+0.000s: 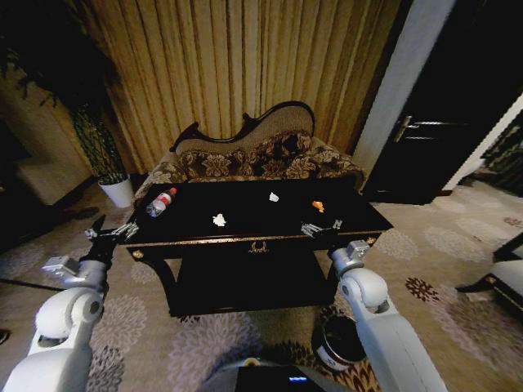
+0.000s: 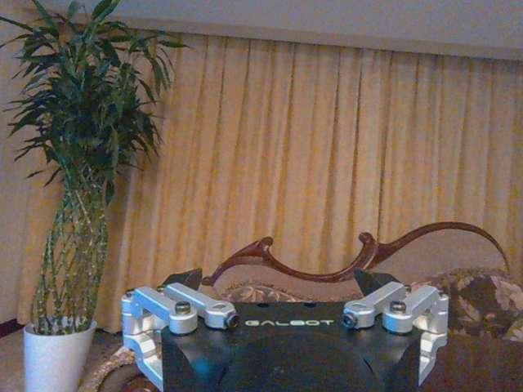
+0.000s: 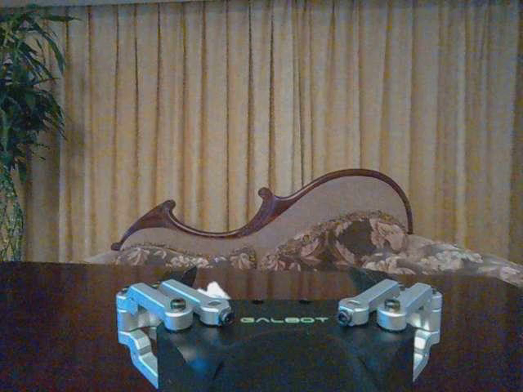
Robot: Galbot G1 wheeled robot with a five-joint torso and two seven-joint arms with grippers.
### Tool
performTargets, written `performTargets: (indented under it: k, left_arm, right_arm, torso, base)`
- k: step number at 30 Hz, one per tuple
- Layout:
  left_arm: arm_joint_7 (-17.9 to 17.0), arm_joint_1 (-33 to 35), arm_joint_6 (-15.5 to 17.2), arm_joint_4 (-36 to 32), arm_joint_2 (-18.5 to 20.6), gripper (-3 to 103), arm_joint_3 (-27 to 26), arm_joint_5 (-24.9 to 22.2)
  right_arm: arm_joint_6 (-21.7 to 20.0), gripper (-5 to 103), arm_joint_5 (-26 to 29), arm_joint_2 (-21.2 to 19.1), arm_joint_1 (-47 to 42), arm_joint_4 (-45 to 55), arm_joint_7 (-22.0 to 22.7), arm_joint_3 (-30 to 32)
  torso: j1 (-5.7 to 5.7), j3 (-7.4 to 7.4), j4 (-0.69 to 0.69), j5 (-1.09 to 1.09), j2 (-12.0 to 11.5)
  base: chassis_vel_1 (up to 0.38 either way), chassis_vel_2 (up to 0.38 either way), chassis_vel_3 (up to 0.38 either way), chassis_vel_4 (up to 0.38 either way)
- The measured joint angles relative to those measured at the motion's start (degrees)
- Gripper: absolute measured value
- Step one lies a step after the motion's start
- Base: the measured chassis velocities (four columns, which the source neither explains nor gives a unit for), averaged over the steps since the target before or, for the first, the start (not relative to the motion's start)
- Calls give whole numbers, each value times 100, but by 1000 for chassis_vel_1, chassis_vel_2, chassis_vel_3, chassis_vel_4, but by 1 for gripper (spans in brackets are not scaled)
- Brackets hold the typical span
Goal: Move to the front of the table and place the trash on the table into the trash bin.
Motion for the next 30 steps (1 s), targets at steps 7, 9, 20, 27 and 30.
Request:
performTargets:
  k: [7, 9, 20, 27, 30]
  left_arm:
    - [-11, -10, -22, 37, 13, 100, 1, -88]
    - [-12, -6, -21, 34, 7, 100, 0, -83]
    - [-20, 10, 20, -77, 27, 100, -71, -74]
    - [-27, 30, 44, -113, 31, 100, -80, -73]
    - [-26, 32, 47, -119, 29, 100, -81, -69]
  right_arm:
    - [-87, 100, 374, -370, 525, -315, -1, -83]
    - [-134, 100, 495, -523, 875, -635, -1, -99]
    - [-517, 100, 926, -1147, 1934, -1604, 0, -315]
    - [-883, 100, 914, -1277, 2171, -2281, -1, -475]
    - [-1070, 100, 779, -1291, 2106, -2448, -1, -480]
  torso:
    - [2, 1, -1, -1, -1]
    - [-2, -1, -1, 0, 0]
    - [1, 0, 0, -1, 0]
    - [0, 0, 1, 0, 0]
    - [0, 0, -2, 0, 0]
  base:
    - [-36, 48, 41, -43]
    - [0, 0, 0, 0]
    - [0, 0, 0, 0]
    - [0, 0, 0, 0]
    - [0, 0, 0, 0]
